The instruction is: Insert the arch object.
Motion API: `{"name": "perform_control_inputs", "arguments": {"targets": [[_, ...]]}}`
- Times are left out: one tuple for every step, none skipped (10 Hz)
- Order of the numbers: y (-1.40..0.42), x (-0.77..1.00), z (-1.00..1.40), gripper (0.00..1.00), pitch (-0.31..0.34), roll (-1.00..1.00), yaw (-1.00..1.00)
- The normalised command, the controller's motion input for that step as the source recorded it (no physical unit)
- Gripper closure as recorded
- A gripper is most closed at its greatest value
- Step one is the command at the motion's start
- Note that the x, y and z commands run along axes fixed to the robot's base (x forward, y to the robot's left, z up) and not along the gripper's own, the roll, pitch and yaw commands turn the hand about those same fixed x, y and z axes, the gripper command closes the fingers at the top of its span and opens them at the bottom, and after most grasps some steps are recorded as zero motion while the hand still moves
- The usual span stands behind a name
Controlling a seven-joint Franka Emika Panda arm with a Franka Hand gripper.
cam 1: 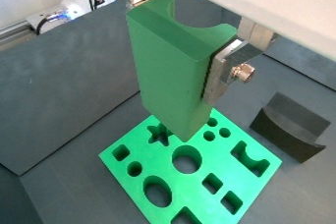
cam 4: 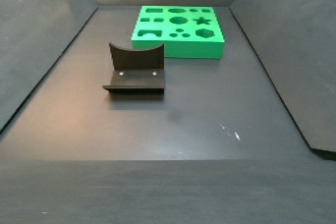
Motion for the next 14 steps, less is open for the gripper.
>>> {"name": "perform_control_inputs", "arguments": {"targets": [[0.34, 0.37, -1.00, 1.00, 0.000, 0.00, 0.00], [0.34, 0.48, -1.00, 1.00, 0.041, 0.00, 0.01], [0.36, 0.47, -1.00, 1.00, 0.044, 0.02, 0.01], [0.41, 0.42, -1.00, 1.00, 0.040, 0.00, 0.00], [0.41, 0.41, -1.00, 1.00, 0.027, 0.00, 0.00], [0.41, 0.35, -1.00, 1.00, 0.000, 0.00, 0.00], [0.43, 0.71, -1.00, 1.00, 0.050, 0.00, 0.00], [0.61, 0.77, -0.95, 1.00, 0.143, 0.00, 0.00], [0.51, 0.66, -0.48, 1.00, 0.137, -0.04, 0.00], [0.45, 0.46, -0.35, 1.00, 0.099, -0.02, 0.00], [0.40, 0.35, -0.42, 1.00, 0.077, -0.09, -0.11], [0.38, 0.34, -0.49, 1.00, 0.060, -0.08, -0.10], [0.37, 0.29, -0.40, 1.00, 0.069, -0.08, -0.13], [0.22, 0.39, -0.42, 1.00, 0.094, 0.00, -0.19]]}}
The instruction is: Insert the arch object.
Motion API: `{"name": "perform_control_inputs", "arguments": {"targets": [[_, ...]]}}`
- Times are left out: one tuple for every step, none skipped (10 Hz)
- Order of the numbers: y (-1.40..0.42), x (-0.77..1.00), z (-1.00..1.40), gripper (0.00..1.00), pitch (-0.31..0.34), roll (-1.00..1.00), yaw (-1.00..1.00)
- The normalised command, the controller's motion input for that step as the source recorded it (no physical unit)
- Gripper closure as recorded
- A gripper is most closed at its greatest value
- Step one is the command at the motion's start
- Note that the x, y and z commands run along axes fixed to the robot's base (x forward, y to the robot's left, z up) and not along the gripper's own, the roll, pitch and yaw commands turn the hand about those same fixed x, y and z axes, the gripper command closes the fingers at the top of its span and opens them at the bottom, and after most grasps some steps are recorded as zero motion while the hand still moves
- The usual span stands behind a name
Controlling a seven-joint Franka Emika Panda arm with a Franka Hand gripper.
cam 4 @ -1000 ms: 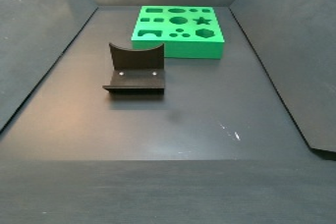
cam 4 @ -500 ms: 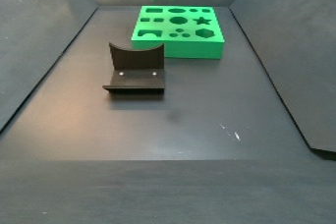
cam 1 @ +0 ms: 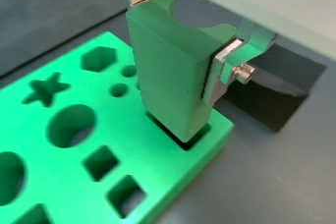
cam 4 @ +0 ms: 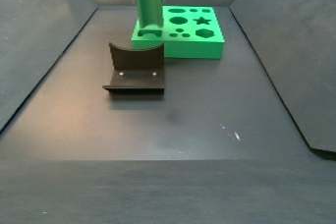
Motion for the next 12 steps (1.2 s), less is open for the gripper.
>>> {"name": "perform_control_inputs", "arguments": {"targets": [[0.13, 0.31, -0.55, 1.00, 0.069, 0.00, -0.26], [0.01, 0.00, -0.90, 1.00, -0.047, -0.06, -0.22], [-0.07, -0.18, -0.80, 1.00, -0.134, -0.08, 0.00], [-0.13, -0.37, -0.39, 1.00, -0.161, -0.01, 0.12], [-0.04, -0.38, -0.17, 1.00, -0.191, 0.00, 0.23], [0.00, -0.19, -0.23, 1.00, -0.141, -0.05, 0.23], [0.00, -0.01, -0.46, 1.00, -0.107, 0.00, 0.23], [0.00, 0.07, -0.86, 1.00, -0.071, 0.00, 0.20], [-0.05, 0.00, -1.00, 1.00, -0.091, 0.00, 0.12], [-0.15, 0.00, -1.00, 1.00, -0.087, 0.05, 0.00], [0.00, 0.00, -0.42, 1.00, -0.090, -0.10, -0.07], [0.00, 0.00, 0.00, 1.00, 0.000, 0.00, 0.00]]}}
